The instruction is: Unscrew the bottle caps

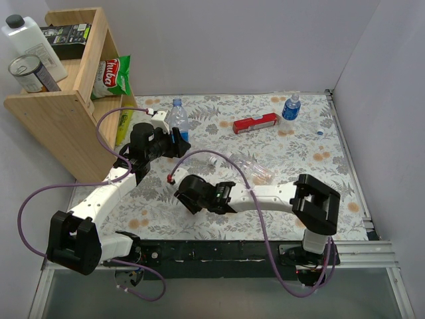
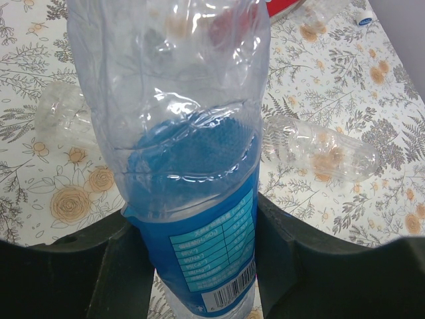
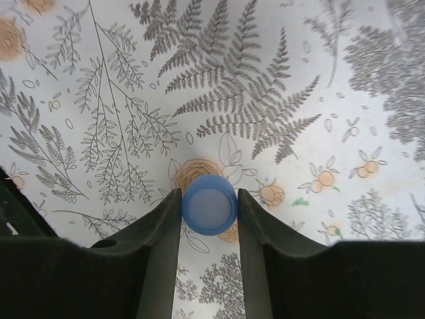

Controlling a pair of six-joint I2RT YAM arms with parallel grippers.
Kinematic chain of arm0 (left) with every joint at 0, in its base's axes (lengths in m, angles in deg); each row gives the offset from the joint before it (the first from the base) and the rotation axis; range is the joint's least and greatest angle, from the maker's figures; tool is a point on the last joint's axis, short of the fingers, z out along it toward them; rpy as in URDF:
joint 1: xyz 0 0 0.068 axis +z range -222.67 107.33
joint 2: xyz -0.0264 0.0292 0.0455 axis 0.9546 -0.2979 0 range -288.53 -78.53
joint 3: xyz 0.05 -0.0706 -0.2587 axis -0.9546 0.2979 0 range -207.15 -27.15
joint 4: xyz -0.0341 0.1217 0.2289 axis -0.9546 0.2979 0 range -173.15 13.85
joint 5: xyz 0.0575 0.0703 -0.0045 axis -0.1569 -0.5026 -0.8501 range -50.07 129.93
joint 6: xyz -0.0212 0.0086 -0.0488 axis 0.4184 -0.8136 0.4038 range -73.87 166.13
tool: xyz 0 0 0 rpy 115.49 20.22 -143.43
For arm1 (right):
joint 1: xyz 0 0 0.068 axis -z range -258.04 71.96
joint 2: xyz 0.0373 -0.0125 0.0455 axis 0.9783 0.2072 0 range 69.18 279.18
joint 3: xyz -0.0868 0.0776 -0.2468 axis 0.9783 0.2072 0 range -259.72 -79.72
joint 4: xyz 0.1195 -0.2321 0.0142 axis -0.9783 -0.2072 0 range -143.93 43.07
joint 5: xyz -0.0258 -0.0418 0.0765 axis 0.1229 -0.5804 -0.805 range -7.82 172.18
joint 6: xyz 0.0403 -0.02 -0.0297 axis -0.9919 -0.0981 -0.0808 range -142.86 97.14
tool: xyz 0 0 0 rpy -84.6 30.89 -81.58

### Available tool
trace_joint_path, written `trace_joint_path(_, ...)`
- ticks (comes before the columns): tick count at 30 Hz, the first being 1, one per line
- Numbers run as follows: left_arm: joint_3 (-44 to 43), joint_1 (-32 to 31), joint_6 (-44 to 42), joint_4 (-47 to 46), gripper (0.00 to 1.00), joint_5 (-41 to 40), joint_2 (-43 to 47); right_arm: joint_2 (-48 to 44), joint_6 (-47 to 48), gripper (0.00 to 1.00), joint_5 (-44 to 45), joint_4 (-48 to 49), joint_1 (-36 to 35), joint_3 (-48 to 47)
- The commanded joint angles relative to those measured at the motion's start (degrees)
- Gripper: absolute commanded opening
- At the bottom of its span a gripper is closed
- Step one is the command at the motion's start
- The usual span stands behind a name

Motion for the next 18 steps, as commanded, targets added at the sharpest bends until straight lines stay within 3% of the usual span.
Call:
trace_joint_path(1, -2.4, 0.22, -0.5, -0.15, 0.44, -0.18, 1.6, -7.63, -0.45, 0.25, 4.45, -3.08, 3.46, 1.25)
trace_joint_path(5, -2.4, 0.22, -0.5, -0.15, 0.44, -0.18, 1.77, -17.54, -0.27, 0.25, 5.24, -3.7, 11.44, 5.65)
trace_joint_path(8, -2.4, 0.22, -0.5, -0.24, 0.44, 0.25, 1.77, -24.22, 0.69, 0.25, 4.19, -3.0, 21.28, 9.51)
trace_joint_path(14, -2.13, 0.22, 0.11, -1.2, 0.44, 2.36, 1.69, -30.75, 0.96, 0.23, -3.45, 0.6, 46.15, 14.79)
trace_joint_path(18, -2.31, 0.22, 0.38, -1.12, 0.44, 3.24, 1.33, -29.27, -1.14, 0.22, -7.5, 1.66, 62.31, 15.59)
